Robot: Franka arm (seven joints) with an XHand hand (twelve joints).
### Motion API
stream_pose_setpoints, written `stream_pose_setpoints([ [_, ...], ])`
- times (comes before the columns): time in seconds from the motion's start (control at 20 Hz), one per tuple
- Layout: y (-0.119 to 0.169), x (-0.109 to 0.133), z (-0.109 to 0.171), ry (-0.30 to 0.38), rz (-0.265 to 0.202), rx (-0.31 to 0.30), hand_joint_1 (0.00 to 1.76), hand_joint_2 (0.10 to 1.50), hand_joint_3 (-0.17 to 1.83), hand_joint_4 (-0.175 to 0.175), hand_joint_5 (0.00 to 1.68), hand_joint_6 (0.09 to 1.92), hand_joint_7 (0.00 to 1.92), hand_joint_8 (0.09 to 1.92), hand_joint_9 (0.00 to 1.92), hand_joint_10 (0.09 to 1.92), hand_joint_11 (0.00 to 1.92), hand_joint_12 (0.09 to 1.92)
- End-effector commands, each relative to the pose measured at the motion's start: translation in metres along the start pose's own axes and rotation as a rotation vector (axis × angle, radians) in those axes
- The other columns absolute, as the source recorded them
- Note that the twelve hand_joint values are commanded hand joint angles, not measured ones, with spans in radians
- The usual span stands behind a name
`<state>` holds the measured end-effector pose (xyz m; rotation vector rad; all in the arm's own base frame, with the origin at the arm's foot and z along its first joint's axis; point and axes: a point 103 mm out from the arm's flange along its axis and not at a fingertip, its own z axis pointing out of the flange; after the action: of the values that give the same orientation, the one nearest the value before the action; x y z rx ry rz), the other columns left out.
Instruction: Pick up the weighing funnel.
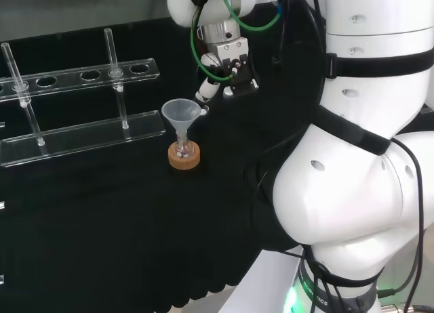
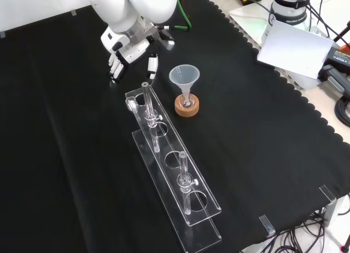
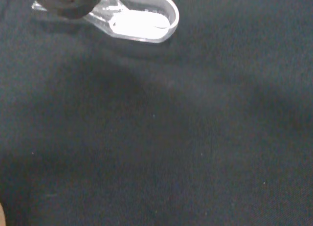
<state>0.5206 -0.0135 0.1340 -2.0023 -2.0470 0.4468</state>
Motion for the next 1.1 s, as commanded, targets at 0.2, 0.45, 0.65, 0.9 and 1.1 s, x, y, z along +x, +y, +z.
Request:
stream_pose_setpoints([
  [0.2, 0.010, -0.003, 0.017, 0.033, -0.052, 0.018, 0.81, 0.73, 0.31, -0.022, 0.49, 0.09, 0.38, 0.73, 0.68, 0.58, 0.52, 1.29],
  [0.45, 0.014, 0.001, 0.022, 0.034, -0.076, 0.018, 0.81, 0.70, 0.36, -0.023, 0.49, 0.09, 0.39, 0.74, 0.69, 0.59, 0.52, 1.29],
  [0.65, 0.017, 0.002, 0.025, 0.033, -0.072, 0.027, 0.82, 0.70, 0.37, -0.024, 0.51, 0.09, 0.40, 0.74, 0.70, 0.59, 0.52, 1.29],
  [0.9, 0.027, 0.012, 0.036, 0.023, -0.062, 0.036, 0.82, 0.69, 0.38, -0.024, 0.53, 0.09, 0.41, 0.74, 0.70, 0.58, 0.53, 1.28],
  [1.1, 0.029, 0.014, 0.039, 0.021, -0.056, 0.031, 0.82, 0.69, 0.39, -0.023, 0.56, 0.10, 0.43, 0.74, 0.72, 0.59, 0.53, 1.28],
])
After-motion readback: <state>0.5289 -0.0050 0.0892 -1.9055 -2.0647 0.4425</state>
